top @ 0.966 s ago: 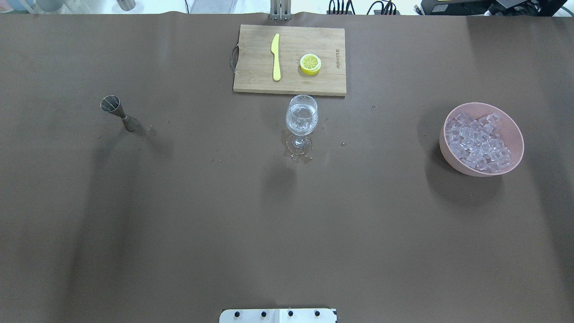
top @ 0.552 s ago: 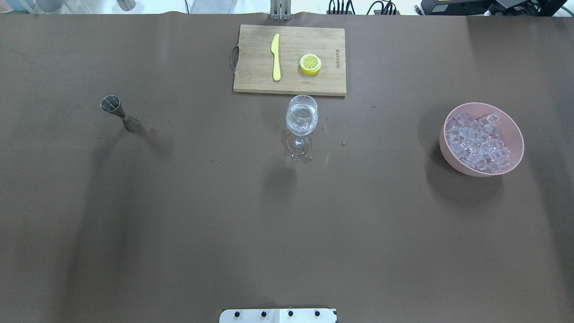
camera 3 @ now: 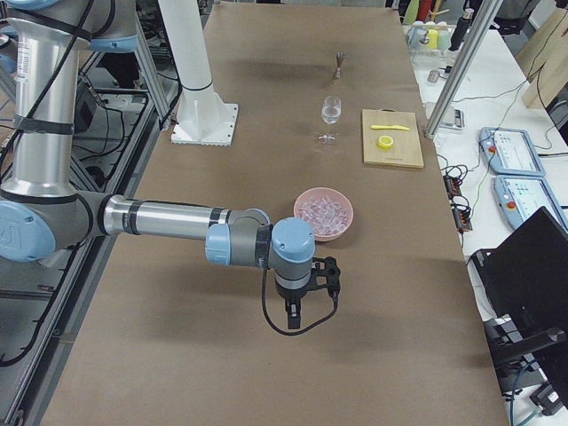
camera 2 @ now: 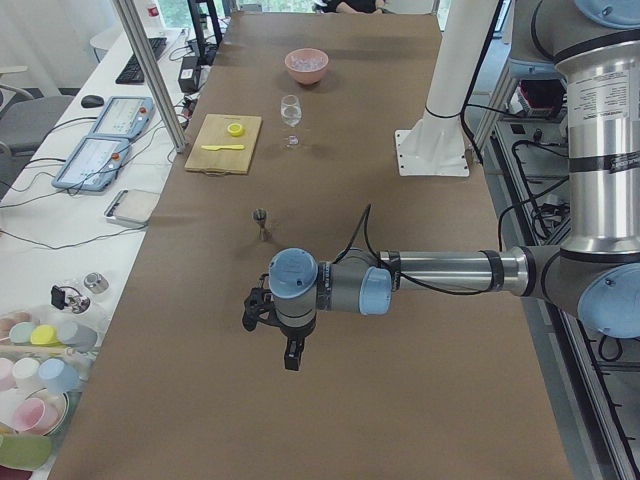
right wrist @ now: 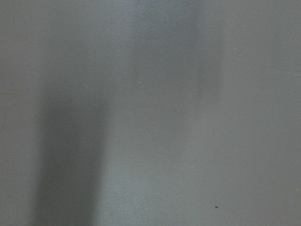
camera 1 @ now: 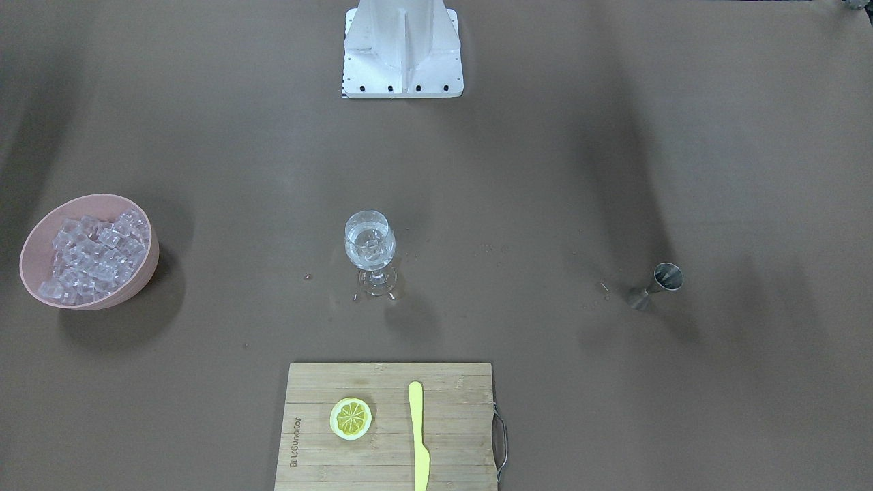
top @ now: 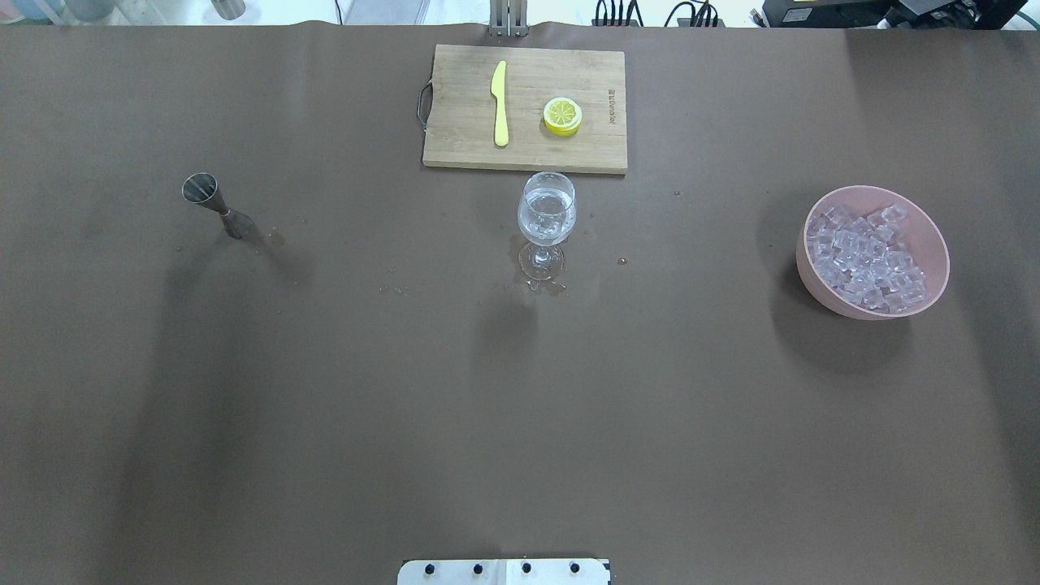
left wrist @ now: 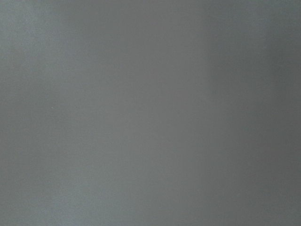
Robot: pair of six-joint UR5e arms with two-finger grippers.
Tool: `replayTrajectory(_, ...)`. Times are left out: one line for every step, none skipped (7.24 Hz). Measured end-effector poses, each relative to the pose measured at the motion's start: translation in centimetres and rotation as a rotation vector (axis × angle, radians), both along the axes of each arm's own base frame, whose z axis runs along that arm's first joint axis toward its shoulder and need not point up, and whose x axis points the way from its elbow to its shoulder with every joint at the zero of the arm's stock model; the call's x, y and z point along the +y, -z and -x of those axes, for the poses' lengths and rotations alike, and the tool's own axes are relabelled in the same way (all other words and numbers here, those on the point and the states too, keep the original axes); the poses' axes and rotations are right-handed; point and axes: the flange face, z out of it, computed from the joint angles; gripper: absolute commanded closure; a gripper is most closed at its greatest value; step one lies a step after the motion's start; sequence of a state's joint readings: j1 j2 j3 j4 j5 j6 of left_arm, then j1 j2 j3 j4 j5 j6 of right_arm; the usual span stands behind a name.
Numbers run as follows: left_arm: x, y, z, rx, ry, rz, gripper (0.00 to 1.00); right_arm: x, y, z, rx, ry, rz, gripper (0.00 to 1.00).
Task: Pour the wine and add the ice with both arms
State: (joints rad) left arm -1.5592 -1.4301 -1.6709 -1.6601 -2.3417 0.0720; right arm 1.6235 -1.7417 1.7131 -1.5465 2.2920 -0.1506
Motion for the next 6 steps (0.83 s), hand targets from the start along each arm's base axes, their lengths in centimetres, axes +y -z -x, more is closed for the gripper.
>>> replayTrajectory(-0.1,-0.6,0.0,-0.001,-0.001,0.008,0.02,0.1,0.0,0.0,0.000,-0.001,0.000,0.00)
replayTrajectory(-0.1,-1.3,0.0,-0.003,-0.002,0.017,0.02,0.2,-0.1,0.0,0.000,-0.001,0.003,0.00)
replayTrajectory(-0.1,-1.9,-0.1,-0.005,-0.004,0.029,0.02,0.4,-0.1,0.0,0.000,-0.001,0.005,0.00)
replayTrajectory(-0.1,-2.3,-0.1,-0.006,-0.004,0.036,0.02,0.5,-0.1,0.0,-0.001,-0.002,0.004,0.00)
replayTrajectory(-0.1,-2.4,-0.1,-0.005,-0.005,0.039,0.02,0.5,0.0,0.0,-0.002,-0.003,0.003,0.00)
replayTrajectory(-0.1,-2.4,-0.1,-0.003,-0.005,0.039,0.02,0.6,0.1,0.0,-0.003,-0.004,0.004,0.00)
